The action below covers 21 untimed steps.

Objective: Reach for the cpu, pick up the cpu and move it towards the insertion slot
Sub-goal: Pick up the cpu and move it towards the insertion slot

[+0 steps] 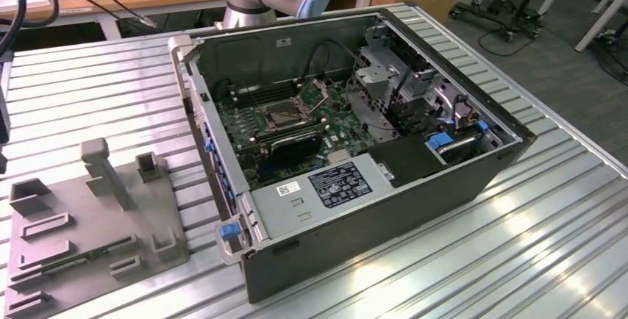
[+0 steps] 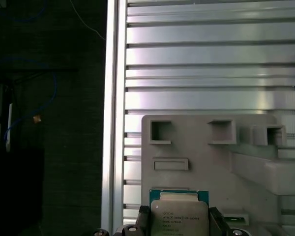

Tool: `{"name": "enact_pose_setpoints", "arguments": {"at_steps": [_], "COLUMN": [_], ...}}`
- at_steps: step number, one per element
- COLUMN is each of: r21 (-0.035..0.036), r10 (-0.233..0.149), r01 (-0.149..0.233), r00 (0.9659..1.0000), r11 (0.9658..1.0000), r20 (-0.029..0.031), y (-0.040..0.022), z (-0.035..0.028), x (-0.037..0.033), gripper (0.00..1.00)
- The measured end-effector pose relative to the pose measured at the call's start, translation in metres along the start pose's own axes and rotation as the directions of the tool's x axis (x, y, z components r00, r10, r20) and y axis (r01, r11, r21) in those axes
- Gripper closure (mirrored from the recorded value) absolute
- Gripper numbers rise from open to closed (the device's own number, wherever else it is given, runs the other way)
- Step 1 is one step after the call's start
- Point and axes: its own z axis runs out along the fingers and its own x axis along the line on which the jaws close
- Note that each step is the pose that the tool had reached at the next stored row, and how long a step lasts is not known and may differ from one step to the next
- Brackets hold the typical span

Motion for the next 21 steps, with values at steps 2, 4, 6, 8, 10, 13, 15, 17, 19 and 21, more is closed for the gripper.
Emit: {"name": "enact_pose_setpoints", "arguments": {"at_steps": [2,4,6,8,10,13,15,17,19,21], "r21": [0.0001,0.0000,0.0000,0.0000,0.0001,0.0001,0.0000,0.0001,0.0001,0.0000], "r10": [0.000,0.000,0.000,0.000,0.000,0.000,0.000,0.000,0.000,0.000], "r01": [0.000,0.000,0.000,0.000,0.000,0.000,0.000,0.000,0.000,0.000], "r00": [1.0000,1.0000,1.0000,1.0000,1.0000,1.0000,1.0000,1.0000,1.0000,1.0000], "r11": [1.0000,1.0000,1.0000,1.0000,1.0000,1.0000,1.0000,1.0000,1.0000,1.0000], "r20": [-0.0001,-0.0001,-0.0001,-0.0001,-0.0001,-0.0001,-0.0001,0.0000,-0.0001,-0.0001], "y": [0.0001,0.0002,0.0003,0.0004,0.0005,0.0007,0.0008,0.0009,0.0010,0.0011], "z": [-0.0028,-0.0051,-0.0075,-0.0098,-0.0122,-0.0159,-0.0185,-0.0211,-0.0236,-0.0262], "x": [0.0000,-0.0001,-0.0001,-0.0001,-0.0001,-0.0002,-0.0002,-0.0002,-0.0002,-0.0003], "gripper": [0.45,0.45,0.45,0.45,0.45,0.45,0.45,0.45,0.45,0.45]}}
